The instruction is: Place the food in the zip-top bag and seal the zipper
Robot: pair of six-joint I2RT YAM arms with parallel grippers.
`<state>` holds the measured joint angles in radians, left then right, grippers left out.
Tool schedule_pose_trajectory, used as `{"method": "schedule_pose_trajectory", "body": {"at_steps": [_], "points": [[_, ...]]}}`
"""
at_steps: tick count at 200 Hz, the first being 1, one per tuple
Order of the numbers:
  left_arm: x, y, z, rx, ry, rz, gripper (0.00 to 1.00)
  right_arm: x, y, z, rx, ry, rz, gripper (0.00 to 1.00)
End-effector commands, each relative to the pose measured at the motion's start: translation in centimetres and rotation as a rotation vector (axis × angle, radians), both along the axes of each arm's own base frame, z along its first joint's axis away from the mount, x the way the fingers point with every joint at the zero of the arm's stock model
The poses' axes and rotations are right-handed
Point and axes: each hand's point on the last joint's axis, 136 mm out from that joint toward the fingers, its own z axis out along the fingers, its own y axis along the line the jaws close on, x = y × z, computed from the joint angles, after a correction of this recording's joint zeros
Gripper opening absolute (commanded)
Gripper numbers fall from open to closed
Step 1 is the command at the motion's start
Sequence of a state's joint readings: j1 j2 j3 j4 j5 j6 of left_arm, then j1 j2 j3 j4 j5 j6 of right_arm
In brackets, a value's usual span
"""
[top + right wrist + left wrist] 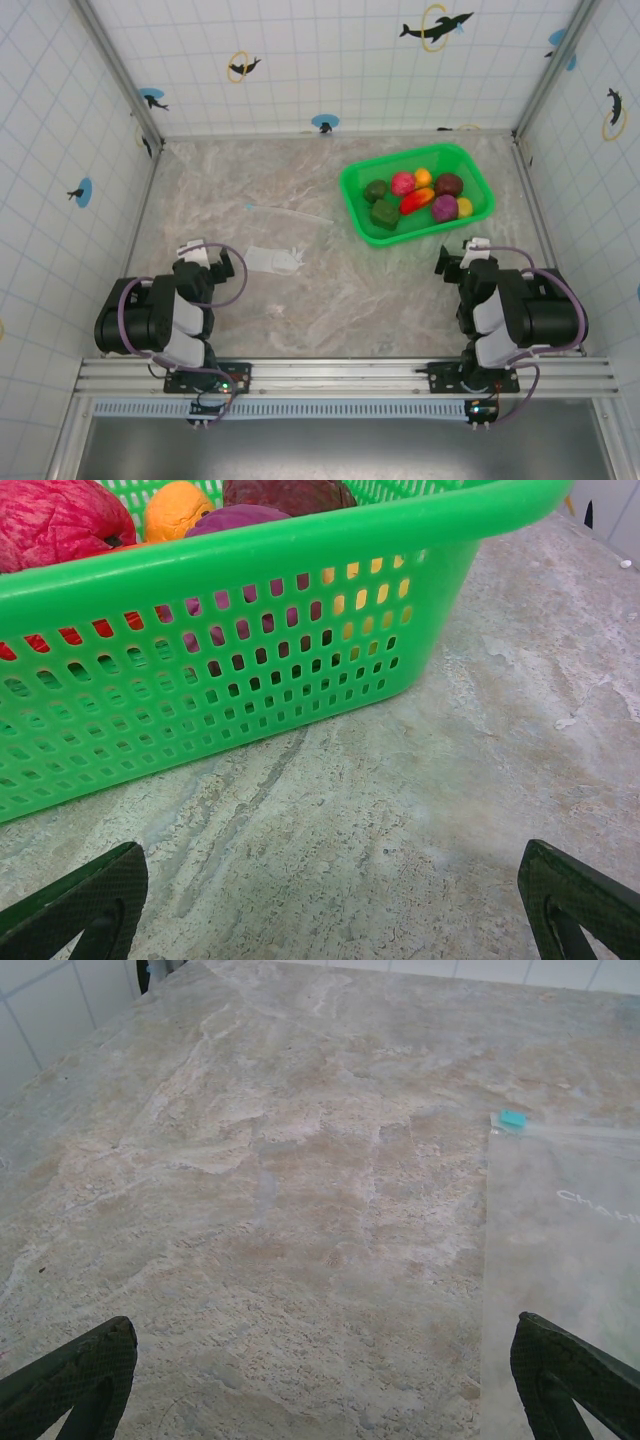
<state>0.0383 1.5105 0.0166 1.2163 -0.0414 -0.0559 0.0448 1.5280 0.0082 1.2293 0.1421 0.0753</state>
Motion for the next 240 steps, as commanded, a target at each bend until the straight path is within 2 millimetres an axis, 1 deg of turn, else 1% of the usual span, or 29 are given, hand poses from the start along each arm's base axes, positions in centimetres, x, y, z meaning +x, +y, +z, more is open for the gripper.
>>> {"method": "schedule_pose_trajectory", "body": {"at_steps": [1,31,52,61,63,64,72,86,91,99,109,122,140,148,156,170,175,183,186,200,208,219,223,227,232,235,237,240], "points": [[0.4,-0.4,0.6,-0.006,-0.022,-0.017,0.98,0.0,-0.3,0.7,0.0,-0.029,-0.015,0.98],[0.3,-0.3,0.7,-0.004,-0.027,-0.016,0.98,0.0,-0.2,0.7,0.003,-0.029,-0.013,0.98],[0.2,-1.3,1.2,0.002,-0.038,-0.072,0.98,0.1,-0.5,1.1,0.004,-0.043,-0.026,0.98],[0.2,-1.2,1.4,0.001,-0.039,-0.066,0.98,0.3,-0.5,1.4,0.003,-0.035,-0.028,0.98],[0.1,-1.1,1.5,0.003,-0.039,-0.064,0.98,0.3,-0.5,1.1,0.002,-0.02,-0.027,0.98],[0.1,-1.1,1.5,0.002,-0.038,-0.06,0.98,0.4,-0.5,1.5,0.002,-0.027,-0.026,0.98],[0.1,-0.7,1.7,0.003,-0.037,-0.036,0.98,0.7,-0.3,1.7,-0.006,-0.014,-0.02,0.98],[0.1,0.2,2.7,-0.001,-0.067,0.017,0.98,1.3,0.1,3.5,-0.014,-0.047,-0.008,0.98],[0.1,0.3,2.9,-0.002,-0.067,0.025,0.97,1.4,0.5,4.7,-0.01,-0.087,0.003,0.98],[0.3,0.3,3.8,0.002,-0.092,0.027,0.98,1.5,1.1,6.4,-0.014,-0.144,0.024,0.98],[0.6,0.0,5.0,0.015,-0.126,0.009,0.98,1.8,2.2,8.1,-0.035,-0.183,0.053,0.98],[1.0,-0.5,6.6,0.034,-0.155,-0.014,0.98,1.9,3.5,9.7,-0.055,-0.205,0.083,0.98],[1.0,0.4,9.3,0.032,-0.226,0.039,0.98,1.4,4.1,12.0,-0.035,-0.26,0.066,0.98],[1.0,0.4,10.6,0.027,-0.257,0.041,0.98,1.2,5.1,12.8,-0.021,-0.275,0.093,0.98],[1.3,-0.5,12.0,0.026,-0.29,-0.006,0.98,1.1,6.8,13.5,-0.023,-0.274,0.157,0.98],[1.8,-3.1,14.4,0.019,-0.34,-0.145,0.98,0.3,11.6,15.1,-0.07,-0.261,0.34,0.98],[1.9,-4.2,15.5,0.021,-0.361,-0.199,0.98,0.0,13.0,15.6,-0.086,-0.256,0.389,0.98],[1.9,-5.9,17.0,0.021,-0.393,-0.267,0.98,-1.0,15.5,16.4,-0.095,-0.247,0.466,0.98],[1.9,-6.4,17.7,0.015,-0.407,-0.282,0.98,-1.4,16.1,16.7,-0.096,-0.245,0.484,0.98],[2.2,-9.0,19.8,-0.036,-0.426,-0.358,0.98,-3.3,19.0,18.2,-0.093,-0.227,0.562,0.98],[2.4,-10.9,20.6,-0.047,-0.408,-0.411,0.98,-4.4,20.3,18.9,-0.099,-0.207,0.593,0.98],[2.7,-13.5,21.1,-0.042,-0.349,-0.455,0.97,-5.5,21.3,20.1,-0.081,-0.181,0.603,0.98],[2.9,-14.3,21.3,-0.039,-0.324,-0.455,0.98,-5.7,21.5,20.6,-0.071,-0.169,0.597,0.98],[3.1,-15.1,21.6,-0.037,-0.302,-0.451,0.98,-6.0,21.6,20.4,-0.071,-0.138,0.598,0.98],[3.3,-15.8,21.9,-0.039,-0.269,-0.44,0.98,-6.3,21.7,21.3,-0.051,-0.132,0.591,0.98],[3.6,-15.9,22.1,-0.039,-0.253,-0.422,0.98,-6.4,21.8,21.5,-0.051,-0.118,0.587,0.98],[3.5,-16.8,22.4,-0.04,-0.244,-0.437,0.98,-6.5,21.8,21.8,-0.046,-0.112,0.579,0.98],[3.4,-17.5,22.5,-0.04,-0.225,-0.44,0.98,-6.5,21.7,22.1,-0.045,-0.103,0.567,0.98]]}}
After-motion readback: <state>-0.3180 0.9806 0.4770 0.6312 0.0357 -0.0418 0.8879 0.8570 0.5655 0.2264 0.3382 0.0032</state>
